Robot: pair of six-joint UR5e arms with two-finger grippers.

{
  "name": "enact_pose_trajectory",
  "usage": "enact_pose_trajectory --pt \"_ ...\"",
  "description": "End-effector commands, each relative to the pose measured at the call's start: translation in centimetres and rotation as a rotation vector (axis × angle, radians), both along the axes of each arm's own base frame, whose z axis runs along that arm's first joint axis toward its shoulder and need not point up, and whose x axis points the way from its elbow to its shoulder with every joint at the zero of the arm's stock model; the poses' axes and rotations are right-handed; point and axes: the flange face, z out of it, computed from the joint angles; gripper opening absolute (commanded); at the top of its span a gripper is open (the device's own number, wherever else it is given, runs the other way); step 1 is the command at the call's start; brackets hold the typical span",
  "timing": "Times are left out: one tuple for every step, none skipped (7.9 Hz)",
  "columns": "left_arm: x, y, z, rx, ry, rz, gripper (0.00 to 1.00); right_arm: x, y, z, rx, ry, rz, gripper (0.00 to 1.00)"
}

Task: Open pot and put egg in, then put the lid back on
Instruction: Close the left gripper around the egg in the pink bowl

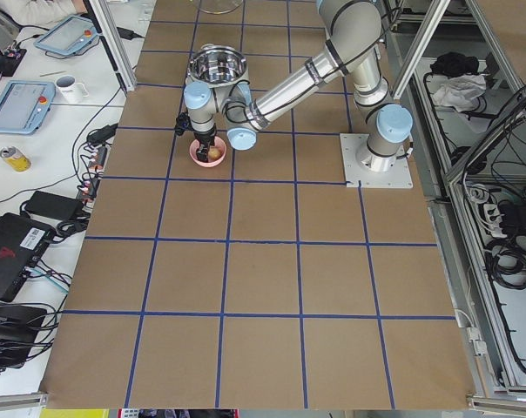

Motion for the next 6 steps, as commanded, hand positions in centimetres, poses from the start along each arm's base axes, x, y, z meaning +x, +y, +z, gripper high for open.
enact_pose_trajectory --pt "-0.01 0.05 -0.31 0.004 0.001 -0.001 0.78 0.09 0.07 -0.1 0.002 -0.004 0.002 0.0" --pt "-0.01 0.05 -0.32 0.004 0.001 -0.001 0.78 -0.02 0.06 -0.1 0.002 -0.002 0.0 0.0" --pt "0.0 0.03 -0.4 0.004 0.001 -0.001 0.78 0.02 0.12 -0.08 0.002 -0.006 -0.005 0.0" --pt "-0.02 0.09 -0.57 0.009 0.002 -0.001 0.78 0.09 0.05 -0.33 0.005 -0.004 0.001 0.0" --pt "-0.03 0.13 -0.73 0.012 0.003 -0.001 0.78 0.09 0.05 -0.33 0.005 -0.004 0.001 0.0" --pt "-0.01 0.13 -0.82 0.014 0.002 -0.001 0.72 0.05 -0.02 -0.52 0.009 -0.002 0.0 0.0"
